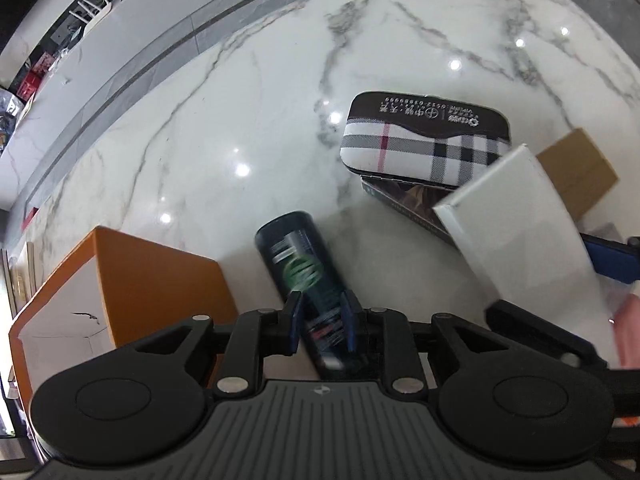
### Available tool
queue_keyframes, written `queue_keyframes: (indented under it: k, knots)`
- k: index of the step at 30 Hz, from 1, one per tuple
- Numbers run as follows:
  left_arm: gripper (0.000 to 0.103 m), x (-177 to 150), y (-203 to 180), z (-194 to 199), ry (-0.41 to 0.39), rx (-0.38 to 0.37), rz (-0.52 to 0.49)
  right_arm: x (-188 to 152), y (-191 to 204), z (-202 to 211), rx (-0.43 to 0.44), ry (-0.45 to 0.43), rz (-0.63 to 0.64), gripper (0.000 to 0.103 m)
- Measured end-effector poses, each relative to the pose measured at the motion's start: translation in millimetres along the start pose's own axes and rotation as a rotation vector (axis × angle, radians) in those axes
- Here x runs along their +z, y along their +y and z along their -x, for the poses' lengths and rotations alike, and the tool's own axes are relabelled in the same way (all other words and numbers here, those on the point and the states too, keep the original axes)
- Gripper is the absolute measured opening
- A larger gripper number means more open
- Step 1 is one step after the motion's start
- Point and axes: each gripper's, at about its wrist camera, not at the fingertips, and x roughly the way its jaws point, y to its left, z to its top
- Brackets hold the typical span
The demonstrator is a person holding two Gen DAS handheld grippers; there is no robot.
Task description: Organize rigid objects
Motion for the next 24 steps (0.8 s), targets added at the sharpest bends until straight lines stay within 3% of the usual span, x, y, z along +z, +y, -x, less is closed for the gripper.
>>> queue_keyframes:
  k: [3,13,18,24]
  knots:
    - [0.036,3.4,-6.3,-5.2,0.008,0.041,-0.016,-1.3,-6.0,-2.2,0.014,-0.005,0.002,0.063]
    - [0.041,9.6,-22.1,-21.3,0.091,0.175,-0.11,-4.0,-13.7,-8.4,0.057,-0.024,0.004,0.063]
    - [0.037,3.2,-24.3,-14.6,0.072,0.146,-0.1,-6.1,-15.9,-7.0,0.074,-0.035,0.005,0.063]
    - [0.033,-22.9,-8.1,17.2,-0.066,-0.004,0.059,-8.2,-25.7,-3.0,0.124,-0.039,-0.043,0.062]
